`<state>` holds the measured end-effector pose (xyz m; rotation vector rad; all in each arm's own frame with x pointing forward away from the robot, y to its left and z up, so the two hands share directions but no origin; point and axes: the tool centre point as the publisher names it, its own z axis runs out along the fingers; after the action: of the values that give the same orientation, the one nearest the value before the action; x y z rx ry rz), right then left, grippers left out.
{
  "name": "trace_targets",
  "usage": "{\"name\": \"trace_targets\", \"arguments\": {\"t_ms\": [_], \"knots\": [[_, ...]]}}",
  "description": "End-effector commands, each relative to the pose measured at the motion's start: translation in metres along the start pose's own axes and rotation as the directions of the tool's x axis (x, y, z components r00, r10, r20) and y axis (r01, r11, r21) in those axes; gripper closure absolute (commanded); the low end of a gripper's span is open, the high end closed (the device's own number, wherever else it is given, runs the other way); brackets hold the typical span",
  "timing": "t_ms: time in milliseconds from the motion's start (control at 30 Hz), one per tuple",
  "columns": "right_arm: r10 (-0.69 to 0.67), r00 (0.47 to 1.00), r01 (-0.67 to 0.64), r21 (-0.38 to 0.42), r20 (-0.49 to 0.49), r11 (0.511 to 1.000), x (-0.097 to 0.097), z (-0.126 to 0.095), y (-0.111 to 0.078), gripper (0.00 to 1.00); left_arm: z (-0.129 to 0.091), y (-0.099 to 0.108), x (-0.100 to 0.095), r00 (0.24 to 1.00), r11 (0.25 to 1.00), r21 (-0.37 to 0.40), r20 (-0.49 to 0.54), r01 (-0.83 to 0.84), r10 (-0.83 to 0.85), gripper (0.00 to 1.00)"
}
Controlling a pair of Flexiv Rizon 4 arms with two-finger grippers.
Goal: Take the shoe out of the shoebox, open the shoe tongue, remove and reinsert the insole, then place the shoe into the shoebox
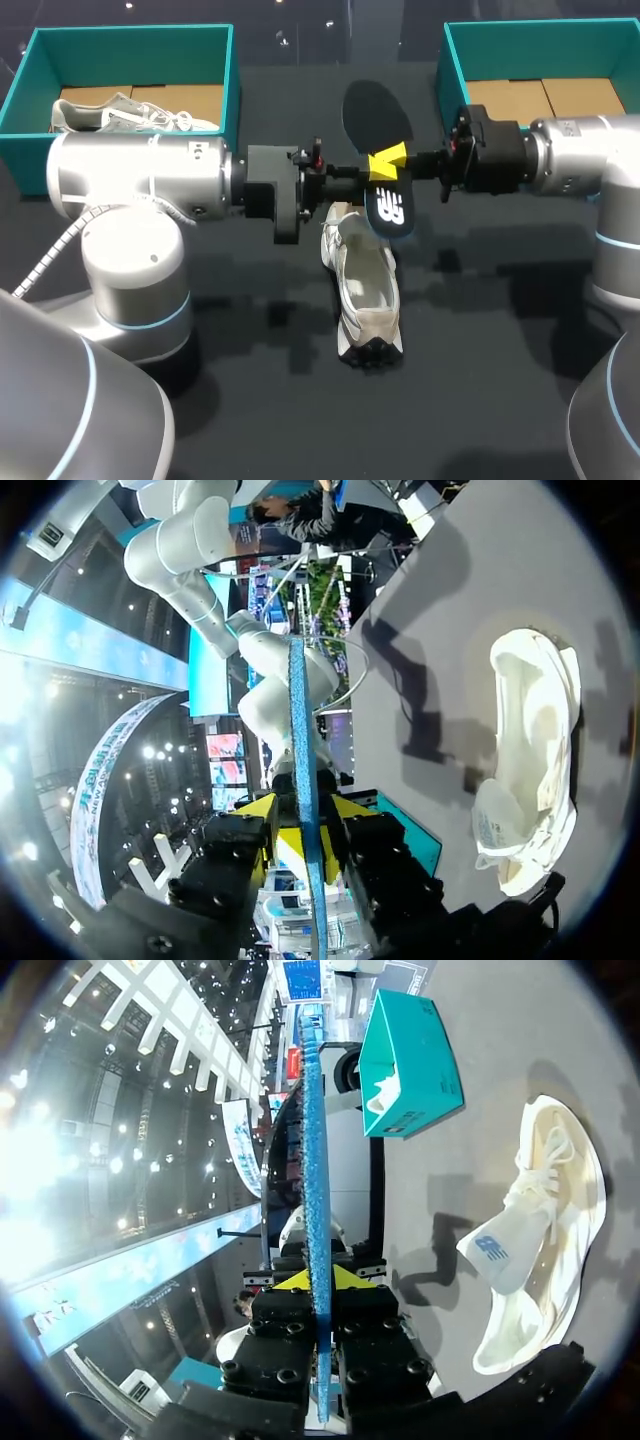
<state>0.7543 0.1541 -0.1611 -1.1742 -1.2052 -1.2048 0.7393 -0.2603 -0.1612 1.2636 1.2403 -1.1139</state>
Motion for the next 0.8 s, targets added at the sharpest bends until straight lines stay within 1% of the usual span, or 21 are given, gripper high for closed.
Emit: {"name": "trace_targets", "arguments": {"t_ms": [33,133,267,333,367,433,800], "knots": [[0.0,1.0,0.0,-0.007,-0.002,1.0,-0.003,-0.004,-0.004,1.0,-0.035,-0.004,-0.012,0.999,1.0,-0.009,-0.024,0.03,-0.03,0.0],[0.001,1.0,-0.001,-0.006,-0.001,1.0,-0.007,-0.005,-0.005,1.0,-0.057,-0.001,-0.016,0.997,0.998,-0.019,-0.051,0.057,-0.058,0.0],[0.002,1.0,-0.002,-0.003,-0.005,1.0,-0.011,-0.005,-0.006,1.0,-0.084,0.005,-0.021,0.991,0.998,-0.027,-0.121,0.055,-0.058,0.0],[0.003,1.0,-0.003,-0.002,-0.007,1.0,-0.014,-0.005,-0.006,1.0,-0.095,0.009,-0.024,0.986,1.0,-0.012,-0.165,0.023,-0.025,0.0],[0.004,1.0,-0.004,-0.001,-0.008,1.0,-0.015,-0.005,-0.007,1.0,-0.1,0.012,-0.026,0.982,1.0,-0.013,-0.191,-0.02,0.017,0.0],[0.014,1.0,-0.014,-0.001,-0.008,1.0,-0.018,-0.004,-0.007,1.0,-0.1,0.012,-0.026,0.982,1.0,-0.013,-0.191,-0.02,0.017,0.0],[0.014,1.0,-0.014,-0.001,-0.008,1.0,-0.018,-0.004,-0.007,1.0,-0.1,0.012,-0.026,0.982,1.0,-0.013,-0.191,-0.02,0.017,0.0]]}}
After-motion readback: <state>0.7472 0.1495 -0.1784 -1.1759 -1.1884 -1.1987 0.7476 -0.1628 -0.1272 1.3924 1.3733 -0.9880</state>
